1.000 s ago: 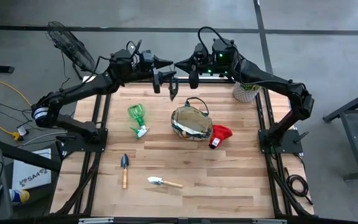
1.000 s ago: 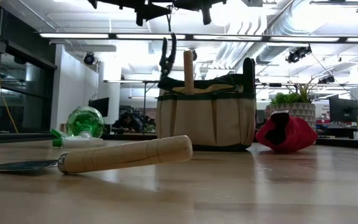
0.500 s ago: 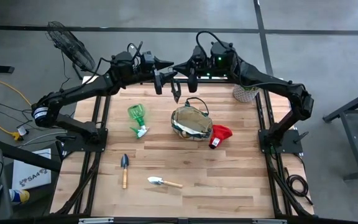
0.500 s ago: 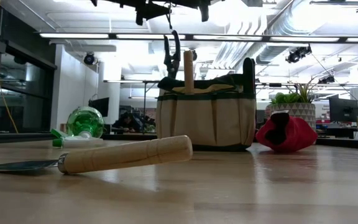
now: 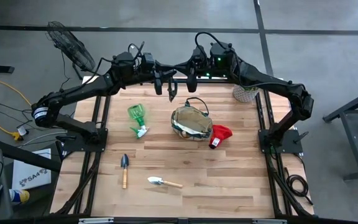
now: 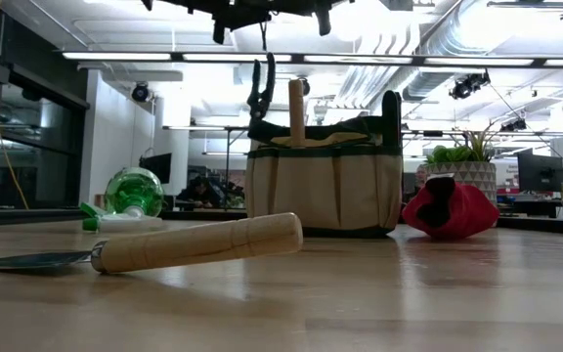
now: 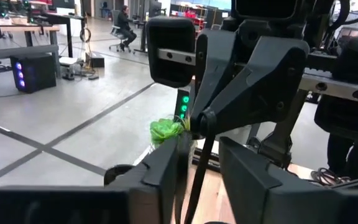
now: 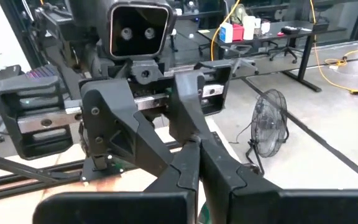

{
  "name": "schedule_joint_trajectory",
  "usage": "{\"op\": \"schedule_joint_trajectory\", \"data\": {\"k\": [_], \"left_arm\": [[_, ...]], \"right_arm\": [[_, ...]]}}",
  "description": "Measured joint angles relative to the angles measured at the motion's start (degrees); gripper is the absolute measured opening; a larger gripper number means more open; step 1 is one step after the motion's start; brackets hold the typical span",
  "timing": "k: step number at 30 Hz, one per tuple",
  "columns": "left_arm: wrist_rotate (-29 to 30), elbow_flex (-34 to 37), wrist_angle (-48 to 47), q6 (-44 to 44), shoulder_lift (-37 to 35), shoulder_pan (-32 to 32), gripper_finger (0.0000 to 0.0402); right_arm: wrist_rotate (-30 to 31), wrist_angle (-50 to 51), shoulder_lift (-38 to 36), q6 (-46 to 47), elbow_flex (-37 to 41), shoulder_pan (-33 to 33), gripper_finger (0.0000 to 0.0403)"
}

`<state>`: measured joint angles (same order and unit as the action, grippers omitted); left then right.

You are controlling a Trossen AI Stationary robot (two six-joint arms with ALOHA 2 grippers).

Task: Pick & Place Garden tools in Gardening bag
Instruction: Put the green shear scissors into the gardening bag

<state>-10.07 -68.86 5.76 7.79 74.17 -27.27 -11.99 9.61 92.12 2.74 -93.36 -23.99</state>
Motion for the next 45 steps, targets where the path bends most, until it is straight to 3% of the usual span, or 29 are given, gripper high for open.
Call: {"op": "schedule_joint_trajectory", "data": {"k": [10, 27, 32, 38, 45], "left_arm": [[-0.2, 0.0, 0.1, 0.0, 0.0, 0.0, 0.001], [-1.6, 0.1, -0.4, 0.0, 0.0, -0.1, 0.0002], [0.3, 0.1, -3.3, -0.5, -1.2, -0.1, 0.0001], [1.6, 0.1, -7.2, -1.9, -3.6, -0.1, 0.0001], [-3.0, 0.1, -9.0, -1.5, -4.7, -0.1, 0.0003]], "right_arm": [[0.0, 0.1, 0.0, 0.0, 0.0, -0.1, 0.0003], [-0.1, 2.9, -1.0, 0.0, 0.0, 0.0, 0.0006], [0.9, 5.5, -3.2, 0.4, 0.0, 0.0, 0.0042], [6.5, 9.0, -6.9, 0.7, 0.0, 0.2, 0.0108], [12.5, 14.7, -11.1, 1.5, 0.0, 0.4, 0.0145]]}}
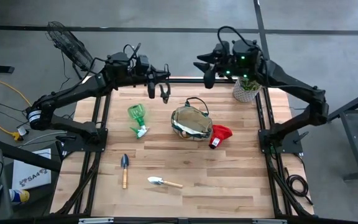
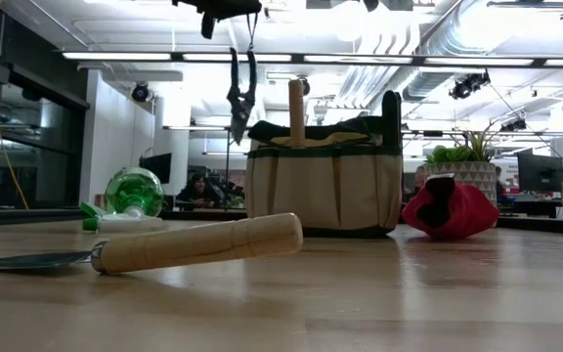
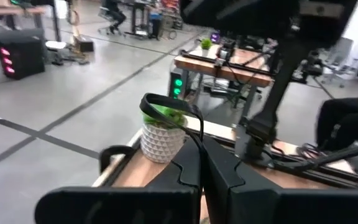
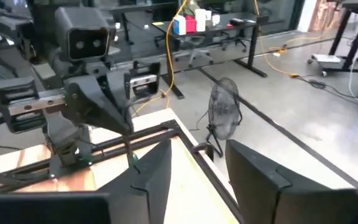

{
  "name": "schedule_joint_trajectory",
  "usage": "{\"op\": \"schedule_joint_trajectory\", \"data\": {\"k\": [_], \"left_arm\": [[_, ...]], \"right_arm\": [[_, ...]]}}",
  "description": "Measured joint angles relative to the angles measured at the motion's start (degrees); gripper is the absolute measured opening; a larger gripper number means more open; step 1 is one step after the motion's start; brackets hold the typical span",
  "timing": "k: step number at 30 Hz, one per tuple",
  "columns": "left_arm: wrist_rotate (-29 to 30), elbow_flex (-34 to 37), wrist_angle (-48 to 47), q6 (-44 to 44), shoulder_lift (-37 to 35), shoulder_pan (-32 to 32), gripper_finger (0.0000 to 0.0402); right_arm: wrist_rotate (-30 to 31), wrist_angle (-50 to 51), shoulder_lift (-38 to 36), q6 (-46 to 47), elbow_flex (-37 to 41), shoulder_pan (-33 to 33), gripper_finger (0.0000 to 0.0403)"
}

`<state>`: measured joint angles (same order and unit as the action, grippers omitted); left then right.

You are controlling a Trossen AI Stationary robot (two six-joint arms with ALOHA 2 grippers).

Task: Pick & Place Garden tools in Gardening bag
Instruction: Put the green shear scissors into the gardening bag

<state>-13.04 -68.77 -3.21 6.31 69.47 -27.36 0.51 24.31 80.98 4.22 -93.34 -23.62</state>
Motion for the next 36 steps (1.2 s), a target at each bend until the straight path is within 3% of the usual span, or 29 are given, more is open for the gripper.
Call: {"op": "schedule_joint_trajectory", "data": {"k": [17, 25, 36], "left_arm": [[-5.8, 0.0, -5.9, 8.4, 0.0, 1.0, 0.0001], [-5.4, 0.0, -6.0, 9.9, 0.0, 4.8, 0.0], [0.4, -0.1, -6.0, 9.8, 0.0, 7.7, 0.0]], "right_arm": [[4.6, 7.6, -3.0, 6.2, 0.0, 1.9, 0.0145], [10.5, 8.5, -3.0, 6.3, 0.0, 4.2, 0.0145], [11.5, 8.5, -3.0, 6.7, 0.0, 5.3, 0.0145]]}}
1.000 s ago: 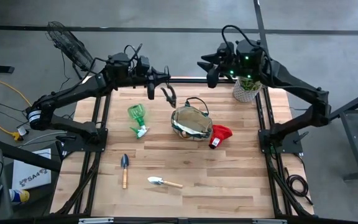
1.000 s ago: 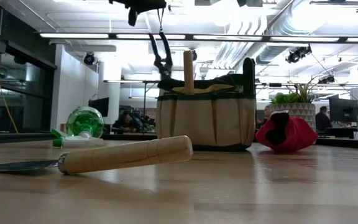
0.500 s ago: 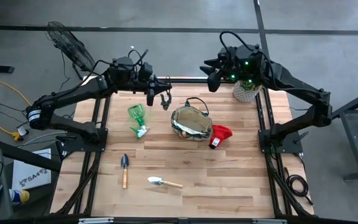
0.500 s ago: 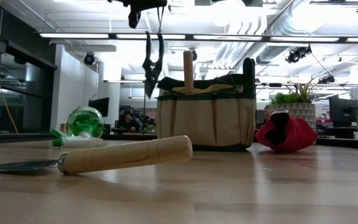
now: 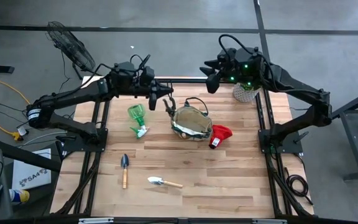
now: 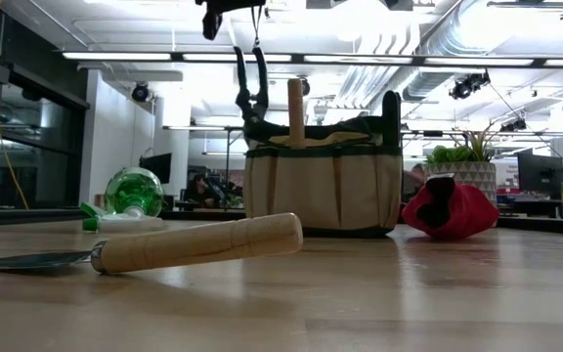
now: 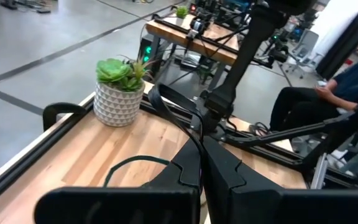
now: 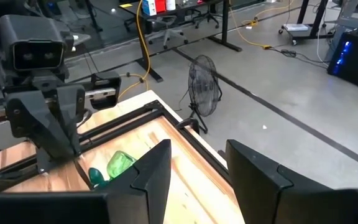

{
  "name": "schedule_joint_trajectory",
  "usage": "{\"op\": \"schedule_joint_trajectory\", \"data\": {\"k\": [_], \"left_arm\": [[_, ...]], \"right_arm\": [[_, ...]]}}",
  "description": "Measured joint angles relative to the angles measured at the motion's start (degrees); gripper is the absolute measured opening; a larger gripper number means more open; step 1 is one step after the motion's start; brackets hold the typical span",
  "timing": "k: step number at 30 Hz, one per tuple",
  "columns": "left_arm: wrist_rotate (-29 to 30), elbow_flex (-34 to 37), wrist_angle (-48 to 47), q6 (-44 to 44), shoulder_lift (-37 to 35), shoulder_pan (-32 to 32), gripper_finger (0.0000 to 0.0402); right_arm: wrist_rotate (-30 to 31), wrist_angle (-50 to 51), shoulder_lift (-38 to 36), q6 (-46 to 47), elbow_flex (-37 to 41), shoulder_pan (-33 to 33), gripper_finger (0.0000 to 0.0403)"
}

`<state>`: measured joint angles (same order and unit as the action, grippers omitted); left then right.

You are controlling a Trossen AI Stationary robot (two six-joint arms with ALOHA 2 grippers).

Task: Pick & Place Garden tools in Gardening bag
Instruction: Put the green shear scissors into the gardening bag

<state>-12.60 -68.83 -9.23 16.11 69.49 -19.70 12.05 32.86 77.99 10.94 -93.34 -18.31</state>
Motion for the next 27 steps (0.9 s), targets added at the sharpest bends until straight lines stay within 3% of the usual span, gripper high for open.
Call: {"op": "schedule_joint_trajectory", "data": {"k": [18, 27], "left_arm": [[7.8, 0.0, 0.5, 10.5, 2.6, 3.4, 0.0], [4.7, -0.1, 5.2, 13.2, 5.9, 4.5, 0.0]], "right_arm": [[0.0, 0.1, 0.0, -0.4, 0.0, -0.1, 0.0145], [0.0, 0.3, 0.0, -0.1, 0.0, -0.1, 0.0145]]}}
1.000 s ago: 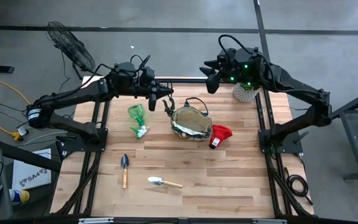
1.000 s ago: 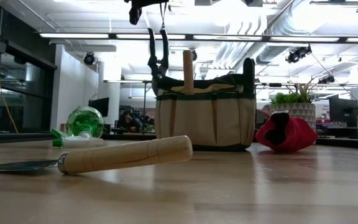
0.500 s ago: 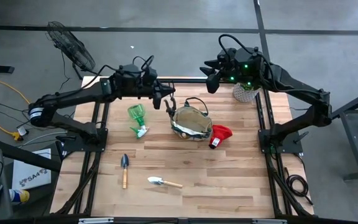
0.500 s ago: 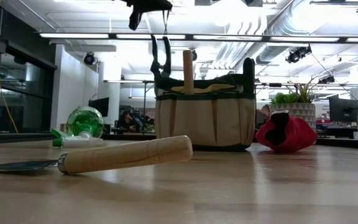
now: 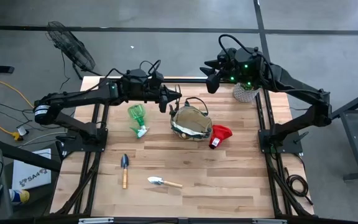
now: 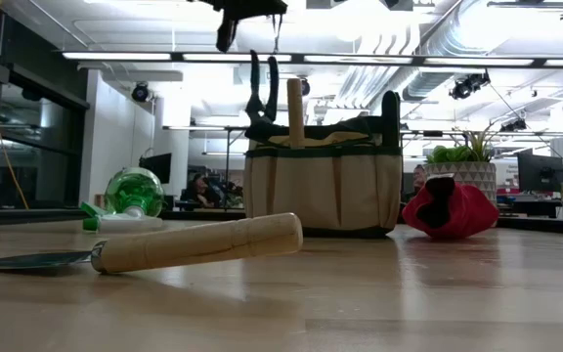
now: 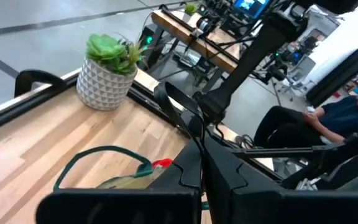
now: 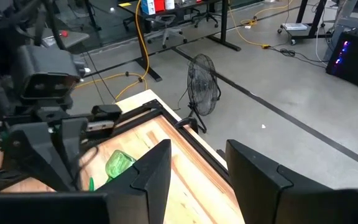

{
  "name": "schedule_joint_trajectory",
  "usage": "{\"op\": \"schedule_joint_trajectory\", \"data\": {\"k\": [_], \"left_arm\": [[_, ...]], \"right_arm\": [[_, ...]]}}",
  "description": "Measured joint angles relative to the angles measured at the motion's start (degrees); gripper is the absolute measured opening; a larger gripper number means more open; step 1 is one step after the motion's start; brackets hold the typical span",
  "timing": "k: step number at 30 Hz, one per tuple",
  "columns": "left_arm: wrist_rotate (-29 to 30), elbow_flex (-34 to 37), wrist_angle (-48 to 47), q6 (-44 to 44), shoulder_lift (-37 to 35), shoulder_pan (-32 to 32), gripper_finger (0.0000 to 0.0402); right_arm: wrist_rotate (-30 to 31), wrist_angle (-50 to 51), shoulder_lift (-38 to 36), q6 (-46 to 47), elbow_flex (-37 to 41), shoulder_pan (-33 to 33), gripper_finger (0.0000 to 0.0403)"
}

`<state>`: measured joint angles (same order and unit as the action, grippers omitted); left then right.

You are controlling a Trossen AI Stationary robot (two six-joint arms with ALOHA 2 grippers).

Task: Pick & Place Garden tools in Gardening bag
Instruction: Put the green shear scissors into the gardening bag

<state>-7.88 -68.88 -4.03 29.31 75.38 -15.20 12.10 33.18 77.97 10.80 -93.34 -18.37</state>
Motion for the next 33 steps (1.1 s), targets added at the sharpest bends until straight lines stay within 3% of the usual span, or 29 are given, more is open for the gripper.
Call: {"op": "schedule_joint_trajectory", "data": {"k": [7, 12, 18, 26, 33], "left_arm": [[-1.4, 0.1, 1.9, 2.2, 0.9, 0.2, 0.0], [1.9, 0.1, 1.0, 1.4, 1.8, 1.0, 0.0], [1.2, 0.1, 1.7, 2.9, 3.4, 1.0, 0.0], [5.0, 0.0, -0.6, 1.2, 3.8, 1.0, 0.0], [4.2, 0.0, -4.4, -0.6, 3.8, 1.0, 0.0]], "right_arm": [[0.8, 0.1, 0.0, 0.1, 0.0, 0.0, 0.0145], [1.5, 0.1, 0.0, 0.1, 0.0, 0.0, 0.0145], [1.5, 0.1, 0.0, 0.2, 0.0, 0.0, 0.0145], [1.5, 0.4, 0.0, 0.8, 0.0, 0.0, 0.0145], [1.4, 1.6, 0.0, 1.6, 0.0, 0.0, 0.0145]]}}
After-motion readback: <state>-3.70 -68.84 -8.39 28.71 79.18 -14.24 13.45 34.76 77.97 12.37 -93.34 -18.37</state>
